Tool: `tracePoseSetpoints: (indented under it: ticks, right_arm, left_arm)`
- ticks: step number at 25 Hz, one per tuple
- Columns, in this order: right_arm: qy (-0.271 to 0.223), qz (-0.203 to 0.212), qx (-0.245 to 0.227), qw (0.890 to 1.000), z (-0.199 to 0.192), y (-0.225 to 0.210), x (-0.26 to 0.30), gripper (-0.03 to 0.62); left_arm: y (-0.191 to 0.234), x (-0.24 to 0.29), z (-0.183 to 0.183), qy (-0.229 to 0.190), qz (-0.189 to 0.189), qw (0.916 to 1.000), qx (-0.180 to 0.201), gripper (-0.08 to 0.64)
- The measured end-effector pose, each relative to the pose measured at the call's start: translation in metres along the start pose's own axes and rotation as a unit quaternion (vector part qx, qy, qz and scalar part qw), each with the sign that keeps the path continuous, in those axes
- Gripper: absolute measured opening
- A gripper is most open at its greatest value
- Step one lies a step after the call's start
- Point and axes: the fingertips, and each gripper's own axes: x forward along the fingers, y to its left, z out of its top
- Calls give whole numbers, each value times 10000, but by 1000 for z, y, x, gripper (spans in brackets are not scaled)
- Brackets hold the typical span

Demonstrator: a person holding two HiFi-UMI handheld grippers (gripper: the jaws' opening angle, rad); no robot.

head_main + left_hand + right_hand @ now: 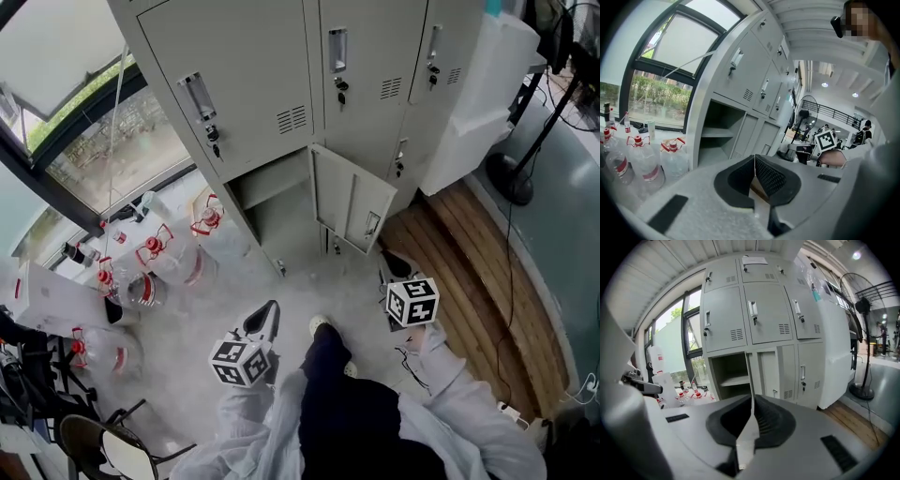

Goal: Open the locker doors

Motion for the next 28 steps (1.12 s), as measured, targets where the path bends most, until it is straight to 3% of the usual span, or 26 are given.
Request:
tracePoseSetpoints:
  ticks: [4, 8, 12, 16, 28]
  right_arm:
    - [-267, 68, 26, 9996, 27, 10, -21, 3]
    - [-524, 131, 368, 9979, 52, 23, -43, 3]
    - [-894, 447, 435, 9940, 81, 48, -57, 3]
    - [-1131, 976, 242, 9885, 109, 80, -61, 65]
    - [-1699, 1698, 111, 9707, 193, 145, -24, 101]
  left_arm:
    - [-9, 0, 19, -205, -106, 9996, 136, 9]
    - [-25, -3, 45, -483, -233, 9981, 296, 9]
    - [-40, -12, 66, -627, -307, 9964, 487, 9]
    - [-44, -27, 84, -798, -217, 9947, 619, 9]
    - [-8, -48, 134, -1203, 270, 9904, 628, 9]
